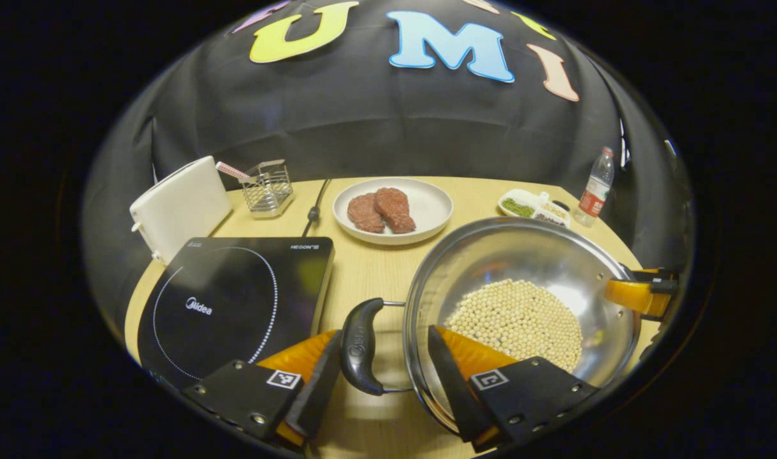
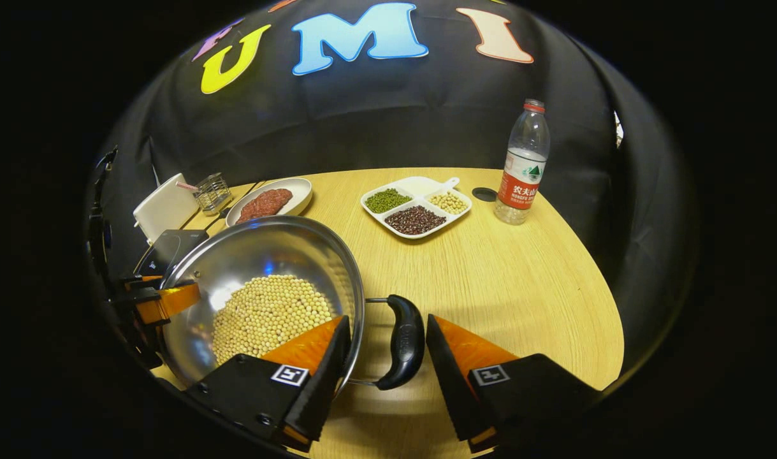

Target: First push the handle of the pot to place it horizontally, then grasp the pot with both hands and set it on the induction cooktop.

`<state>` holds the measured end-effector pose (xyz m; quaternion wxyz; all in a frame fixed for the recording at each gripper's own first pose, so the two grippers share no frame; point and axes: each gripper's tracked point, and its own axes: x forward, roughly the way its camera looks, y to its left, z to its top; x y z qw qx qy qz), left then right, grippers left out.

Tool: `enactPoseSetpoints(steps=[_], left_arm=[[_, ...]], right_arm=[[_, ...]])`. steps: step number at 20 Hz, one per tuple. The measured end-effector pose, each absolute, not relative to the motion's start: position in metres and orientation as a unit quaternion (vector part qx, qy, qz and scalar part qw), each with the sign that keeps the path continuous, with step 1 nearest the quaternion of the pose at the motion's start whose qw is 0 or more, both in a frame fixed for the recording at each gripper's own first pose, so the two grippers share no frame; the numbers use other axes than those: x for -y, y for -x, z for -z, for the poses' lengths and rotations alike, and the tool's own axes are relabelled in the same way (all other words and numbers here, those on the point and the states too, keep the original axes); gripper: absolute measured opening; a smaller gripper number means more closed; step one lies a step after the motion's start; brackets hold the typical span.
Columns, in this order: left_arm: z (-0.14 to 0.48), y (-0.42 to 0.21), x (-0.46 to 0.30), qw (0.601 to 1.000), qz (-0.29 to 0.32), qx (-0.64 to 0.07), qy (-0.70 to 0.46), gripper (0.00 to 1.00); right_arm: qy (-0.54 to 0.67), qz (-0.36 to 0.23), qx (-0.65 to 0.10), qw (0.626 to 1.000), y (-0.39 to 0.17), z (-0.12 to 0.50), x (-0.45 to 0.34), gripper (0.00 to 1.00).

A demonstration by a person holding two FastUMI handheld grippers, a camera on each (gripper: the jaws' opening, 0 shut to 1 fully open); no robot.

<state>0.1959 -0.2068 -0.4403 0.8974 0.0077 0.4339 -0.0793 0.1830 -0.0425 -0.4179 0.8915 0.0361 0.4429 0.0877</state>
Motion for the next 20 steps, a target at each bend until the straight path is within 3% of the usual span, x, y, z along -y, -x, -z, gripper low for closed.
enactPoseSetpoints(steps=[1,3,8,9,15,16,18,20], left_arm=[[0.441,-0.195,0.207,0.898,0.077,-0.434,-0.005,0.73],[0.442,-0.196,0.207,0.898,0.073,-0.433,-0.003,0.74],[0.441,-0.198,0.209,0.9,0.077,-0.429,0.016,0.67],[0.44,-0.197,0.208,0.9,0.077,-0.428,0.021,0.63],[0.439,-0.197,0.209,0.901,0.074,-0.426,0.027,0.56],[0.438,-0.197,0.209,0.902,0.074,-0.425,0.025,0.58],[0.436,-0.2,0.21,0.904,0.074,-0.421,0.016,0.58],[0.428,-0.202,0.211,0.908,0.08,-0.411,0.008,0.56]], right_arm=[[-0.035,-0.088,-0.442,0.892,-0.183,0.418,0.042,0.74],[-0.036,-0.09,-0.442,0.892,-0.183,0.418,0.042,0.67],[-0.046,-0.086,-0.441,0.892,-0.184,0.418,0.043,0.63],[-0.049,-0.085,-0.442,0.892,-0.184,0.418,0.042,0.6],[-0.059,-0.082,-0.447,0.889,-0.184,0.418,0.041,0.43],[-0.059,-0.081,-0.448,0.888,-0.184,0.417,0.041,0.4],[-0.06,-0.077,-0.45,0.888,-0.183,0.417,0.041,0.43],[-0.064,-0.075,-0.456,0.885,-0.179,0.413,0.043,0.4]])
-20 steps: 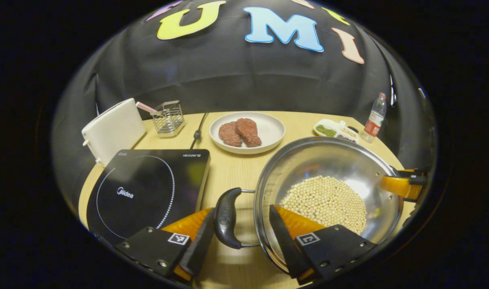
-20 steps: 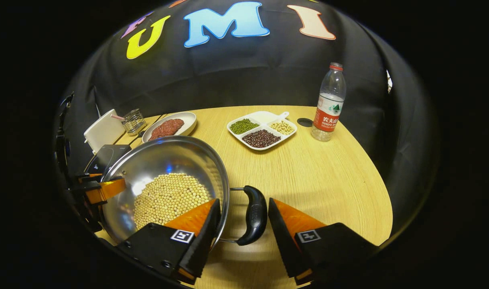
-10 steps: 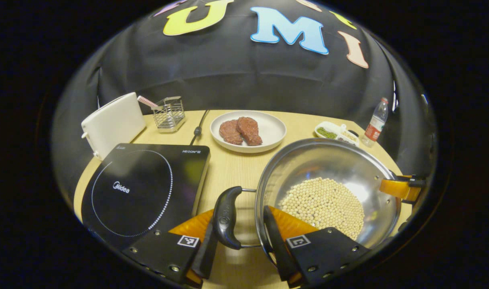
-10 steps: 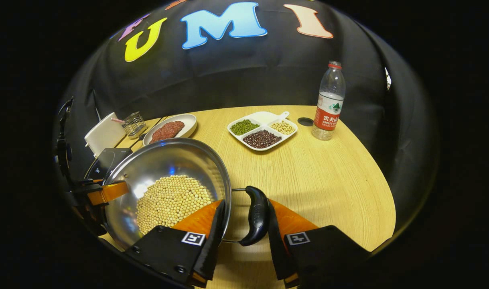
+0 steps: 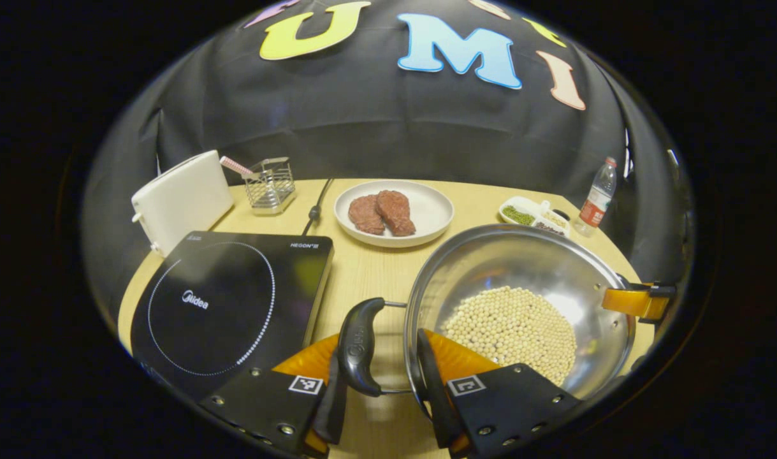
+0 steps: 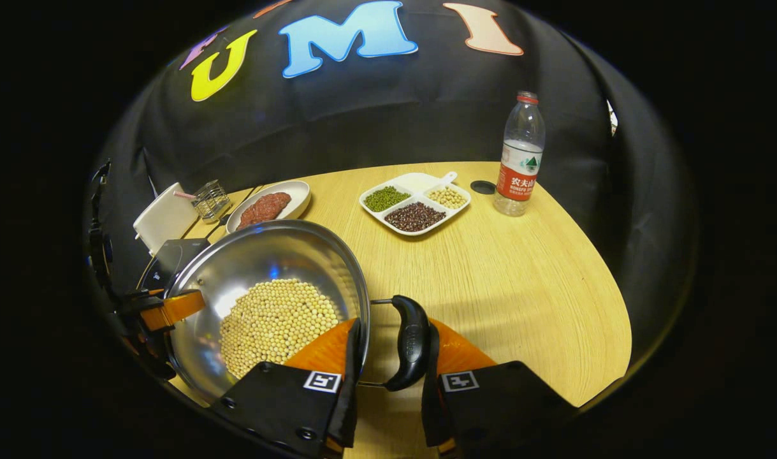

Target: First push the handle of the pot to place it horizontally, then grasp the pot with both hands and set it on the induction cooktop.

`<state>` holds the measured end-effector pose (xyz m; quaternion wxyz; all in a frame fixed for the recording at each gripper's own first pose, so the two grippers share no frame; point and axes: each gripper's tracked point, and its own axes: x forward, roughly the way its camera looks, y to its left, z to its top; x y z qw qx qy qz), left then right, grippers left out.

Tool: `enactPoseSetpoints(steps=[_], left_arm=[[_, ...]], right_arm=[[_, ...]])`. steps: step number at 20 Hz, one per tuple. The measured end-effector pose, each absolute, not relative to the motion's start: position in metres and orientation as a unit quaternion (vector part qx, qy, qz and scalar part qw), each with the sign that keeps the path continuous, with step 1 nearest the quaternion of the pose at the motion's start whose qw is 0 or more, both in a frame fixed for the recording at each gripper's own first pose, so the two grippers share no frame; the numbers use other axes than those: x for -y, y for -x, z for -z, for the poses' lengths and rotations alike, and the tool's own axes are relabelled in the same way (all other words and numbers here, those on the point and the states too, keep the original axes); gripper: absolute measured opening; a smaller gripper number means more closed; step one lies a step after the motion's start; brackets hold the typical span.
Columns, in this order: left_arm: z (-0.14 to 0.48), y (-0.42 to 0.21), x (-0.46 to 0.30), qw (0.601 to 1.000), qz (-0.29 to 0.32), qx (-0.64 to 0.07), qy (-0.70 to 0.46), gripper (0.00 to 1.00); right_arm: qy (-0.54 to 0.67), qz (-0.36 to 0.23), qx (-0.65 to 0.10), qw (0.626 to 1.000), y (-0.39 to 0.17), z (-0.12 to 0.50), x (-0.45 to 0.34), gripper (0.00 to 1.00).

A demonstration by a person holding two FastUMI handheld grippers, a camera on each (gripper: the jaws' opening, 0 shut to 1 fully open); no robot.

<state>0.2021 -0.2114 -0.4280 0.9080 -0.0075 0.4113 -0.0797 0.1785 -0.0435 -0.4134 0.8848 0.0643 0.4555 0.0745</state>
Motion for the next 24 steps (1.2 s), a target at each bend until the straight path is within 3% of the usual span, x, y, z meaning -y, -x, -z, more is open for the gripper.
enactPoseSetpoints(steps=[1,2,11,24], left_arm=[[0.423,-0.202,0.214,0.91,0.081,-0.407,0.008,0.53],[0.418,-0.201,0.215,0.911,0.081,-0.405,0.009,0.55],[0.381,-0.184,0.194,0.913,0.068,-0.402,0.012,0.55],[0.351,-0.185,0.098,0.921,0.068,-0.383,0.006,0.55]], right_arm=[[-0.069,-0.072,-0.453,0.886,-0.179,0.409,0.045,0.43],[-0.071,-0.07,-0.452,0.886,-0.179,0.405,0.046,0.39],[-0.064,-0.08,-0.449,0.888,-0.161,0.371,0.036,0.43],[-0.075,-0.08,-0.436,0.893,-0.143,0.334,-0.048,0.39]])
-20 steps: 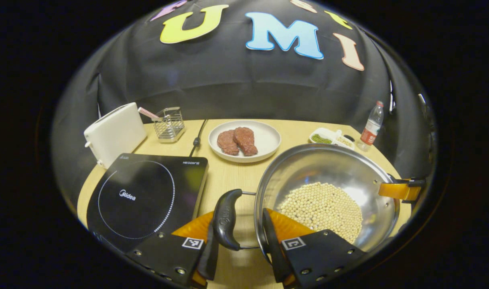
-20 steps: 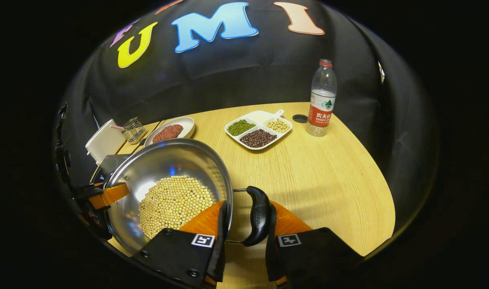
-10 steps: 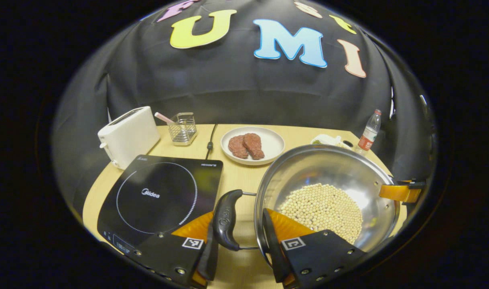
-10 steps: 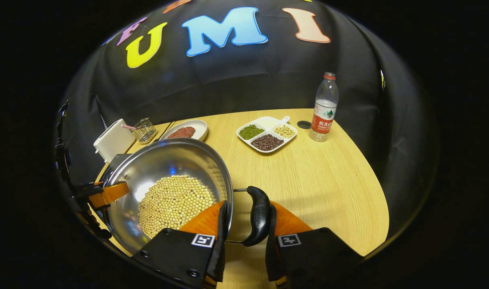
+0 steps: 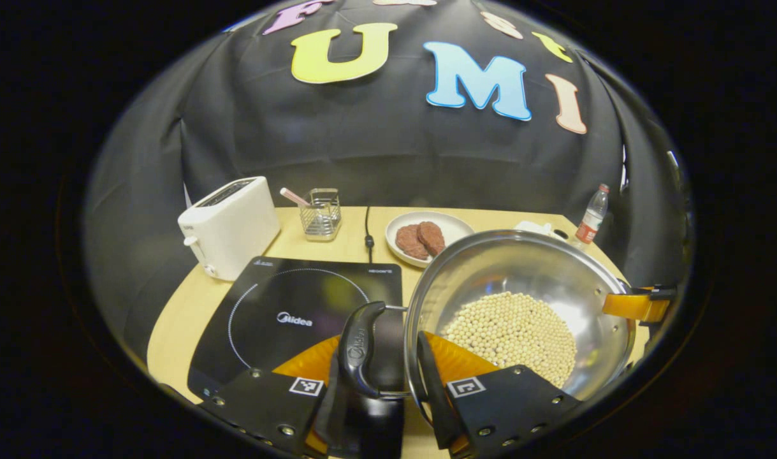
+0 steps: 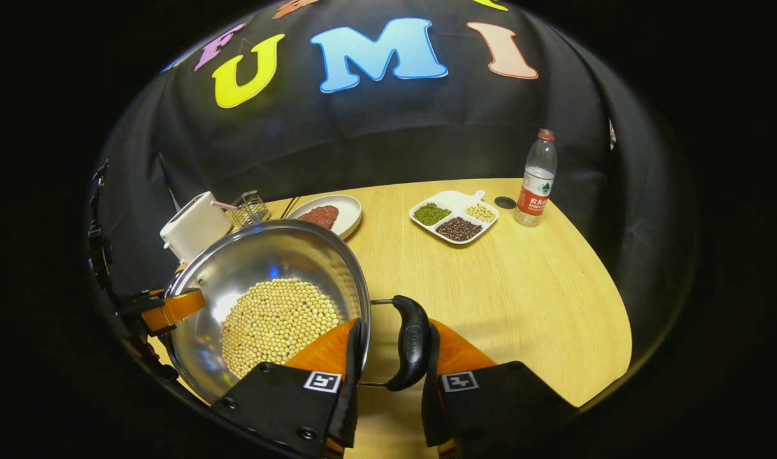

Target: First push the handle of the pot to place it horizontally, then grasp the pot with both hands and set it on the induction cooktop.

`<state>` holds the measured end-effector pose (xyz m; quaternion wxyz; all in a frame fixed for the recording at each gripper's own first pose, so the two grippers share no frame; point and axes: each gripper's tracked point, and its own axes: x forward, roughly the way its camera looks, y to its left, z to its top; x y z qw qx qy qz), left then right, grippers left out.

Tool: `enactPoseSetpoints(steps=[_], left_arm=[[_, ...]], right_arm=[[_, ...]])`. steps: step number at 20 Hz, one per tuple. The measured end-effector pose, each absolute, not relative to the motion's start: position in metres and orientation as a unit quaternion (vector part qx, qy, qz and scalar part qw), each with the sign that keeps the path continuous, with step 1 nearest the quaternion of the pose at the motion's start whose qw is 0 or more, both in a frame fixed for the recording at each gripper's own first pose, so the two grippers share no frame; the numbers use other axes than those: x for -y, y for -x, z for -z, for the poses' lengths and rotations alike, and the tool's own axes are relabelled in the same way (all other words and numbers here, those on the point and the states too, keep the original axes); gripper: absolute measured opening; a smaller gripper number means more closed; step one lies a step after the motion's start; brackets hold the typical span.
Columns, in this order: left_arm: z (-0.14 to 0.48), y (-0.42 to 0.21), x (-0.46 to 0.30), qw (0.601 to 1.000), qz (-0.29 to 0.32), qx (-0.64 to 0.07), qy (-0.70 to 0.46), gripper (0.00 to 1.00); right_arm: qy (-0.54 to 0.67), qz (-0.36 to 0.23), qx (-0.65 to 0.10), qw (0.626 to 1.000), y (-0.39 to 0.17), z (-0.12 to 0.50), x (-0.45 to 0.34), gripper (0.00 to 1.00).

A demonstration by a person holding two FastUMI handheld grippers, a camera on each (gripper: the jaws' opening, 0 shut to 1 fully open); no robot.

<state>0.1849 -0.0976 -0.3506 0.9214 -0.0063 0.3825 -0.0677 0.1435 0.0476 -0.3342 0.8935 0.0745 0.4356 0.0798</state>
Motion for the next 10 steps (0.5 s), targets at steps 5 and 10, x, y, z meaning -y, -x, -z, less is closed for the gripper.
enactPoseSetpoints(steps=[5,10], left_arm=[[0.354,-0.195,0.059,0.921,0.074,-0.383,0.013,0.53],[0.356,-0.208,0.017,0.922,0.075,-0.379,0.012,0.53]], right_arm=[[-0.069,-0.074,-0.432,0.896,-0.145,0.327,-0.085,0.43],[-0.067,-0.072,-0.43,0.897,-0.15,0.323,-0.124,0.43]])
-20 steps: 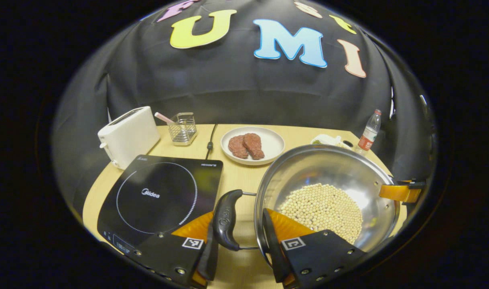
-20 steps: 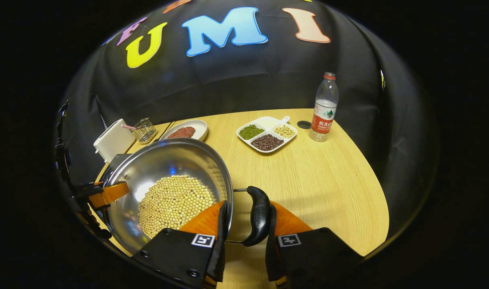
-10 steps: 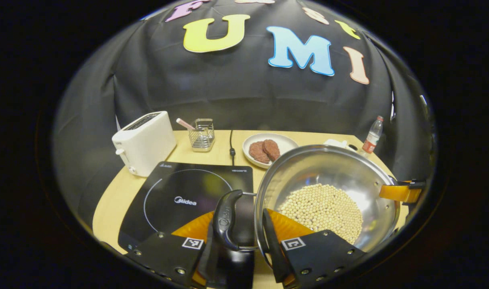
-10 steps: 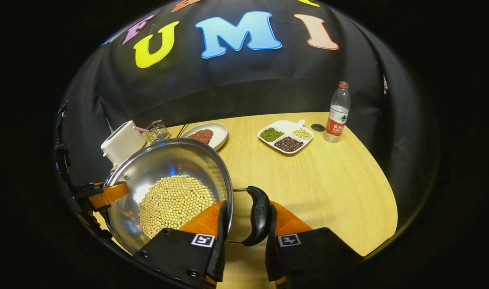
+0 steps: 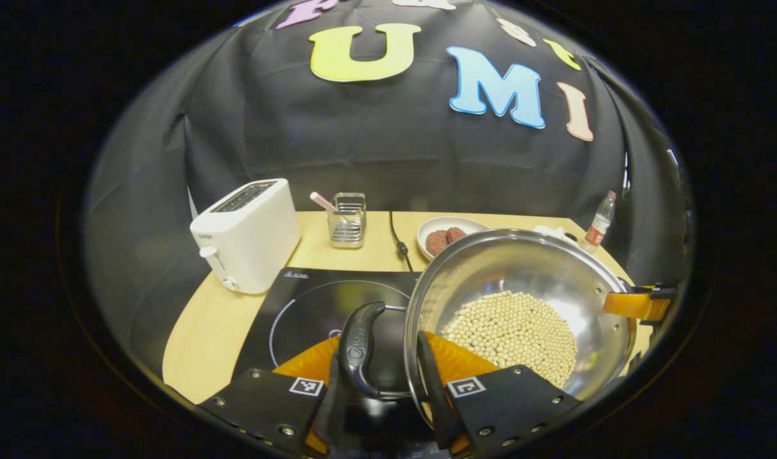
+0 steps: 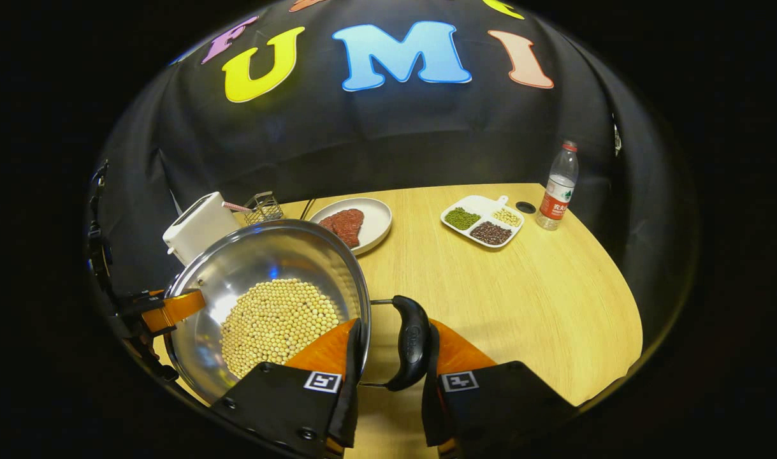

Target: First push the handle of the pot to place it horizontally, then grasp the pot with both hands and set it on the induction cooktop.

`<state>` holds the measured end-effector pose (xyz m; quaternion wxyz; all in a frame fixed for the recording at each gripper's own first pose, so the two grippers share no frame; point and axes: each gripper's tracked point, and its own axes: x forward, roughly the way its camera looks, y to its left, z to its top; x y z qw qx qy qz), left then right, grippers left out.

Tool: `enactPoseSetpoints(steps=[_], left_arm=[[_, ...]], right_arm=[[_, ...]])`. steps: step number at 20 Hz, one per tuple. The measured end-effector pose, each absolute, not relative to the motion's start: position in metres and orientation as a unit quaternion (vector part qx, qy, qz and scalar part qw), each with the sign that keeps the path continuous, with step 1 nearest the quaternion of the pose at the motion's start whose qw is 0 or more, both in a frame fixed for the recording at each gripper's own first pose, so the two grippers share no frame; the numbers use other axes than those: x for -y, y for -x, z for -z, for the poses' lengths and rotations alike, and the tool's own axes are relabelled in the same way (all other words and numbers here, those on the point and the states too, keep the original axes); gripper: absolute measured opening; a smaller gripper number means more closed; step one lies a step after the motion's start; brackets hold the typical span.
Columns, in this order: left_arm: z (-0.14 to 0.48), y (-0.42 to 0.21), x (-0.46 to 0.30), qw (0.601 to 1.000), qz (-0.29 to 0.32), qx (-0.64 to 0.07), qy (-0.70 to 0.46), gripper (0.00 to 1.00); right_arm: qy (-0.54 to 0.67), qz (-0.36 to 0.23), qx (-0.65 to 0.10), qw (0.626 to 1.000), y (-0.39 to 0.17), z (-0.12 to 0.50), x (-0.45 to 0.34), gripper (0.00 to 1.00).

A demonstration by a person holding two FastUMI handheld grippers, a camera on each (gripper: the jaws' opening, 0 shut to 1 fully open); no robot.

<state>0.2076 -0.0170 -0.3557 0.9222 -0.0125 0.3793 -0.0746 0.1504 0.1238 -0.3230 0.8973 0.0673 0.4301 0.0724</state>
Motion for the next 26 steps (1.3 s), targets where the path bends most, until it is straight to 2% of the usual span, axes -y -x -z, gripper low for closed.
enactPoseSetpoints(steps=[4,5,6,8,10,12,13,14,15,19,20,21,23,25,26], left_arm=[[0.362,-0.217,-0.018,0.923,0.071,-0.378,0.015,0.53],[0.364,-0.218,-0.026,0.922,0.07,-0.379,0.016,0.53],[0.365,-0.22,-0.034,0.922,0.07,-0.381,0.017,0.53],[0.368,-0.225,-0.049,0.921,0.071,-0.382,0.016,0.53],[0.373,-0.231,-0.063,0.921,0.072,-0.383,0.012,0.53],[0.376,-0.235,-0.075,0.92,0.068,-0.385,0.012,0.55],[0.38,-0.238,-0.085,0.92,0.066,-0.385,0.012,0.55],[0.382,-0.241,-0.093,0.921,0.063,-0.385,0.013,0.53],[0.384,-0.242,-0.101,0.921,0.06,-0.386,0.015,0.55],[0.393,-0.246,-0.131,0.919,0.051,-0.39,0.014,0.53],[0.395,-0.248,-0.136,0.919,0.05,-0.391,0.014,0.53],[0.398,-0.249,-0.14,0.918,0.05,-0.393,0.013,0.53],[0.405,-0.251,-0.146,0.915,0.048,-0.399,0.013,0.58],[0.407,-0.252,-0.149,0.915,0.049,-0.4,0.015,0.55],[0.407,-0.256,-0.15,0.916,0.049,-0.397,0.015,0.55]], right_arm=[[-0.064,-0.075,-0.428,0.899,-0.155,0.322,-0.157,0.43],[-0.063,-0.077,-0.428,0.898,-0.157,0.323,-0.166,0.39],[-0.064,-0.078,-0.428,0.898,-0.157,0.323,-0.174,0.43],[-0.063,-0.08,-0.43,0.897,-0.16,0.325,-0.189,0.39],[-0.061,-0.08,-0.431,0.897,-0.164,0.328,-0.202,0.42],[-0.06,-0.081,-0.437,0.894,-0.166,0.332,-0.216,0.39],[-0.06,-0.081,-0.437,0.894,-0.168,0.333,-0.224,0.43],[-0.058,-0.083,-0.437,0.894,-0.17,0.333,-0.23,0.39],[-0.056,-0.085,-0.436,0.894,-0.171,0.334,-0.238,0.39],[-0.051,-0.092,-0.44,0.892,-0.175,0.339,-0.266,0.39],[-0.05,-0.094,-0.441,0.891,-0.175,0.341,-0.271,0.43],[-0.05,-0.094,-0.442,0.891,-0.175,0.343,-0.276,0.39],[-0.049,-0.094,-0.449,0.887,-0.174,0.349,-0.282,0.39],[-0.051,-0.092,-0.448,0.888,-0.177,0.351,-0.285,0.43],[-0.05,-0.094,-0.448,0.888,-0.178,0.35,-0.285,0.39]])
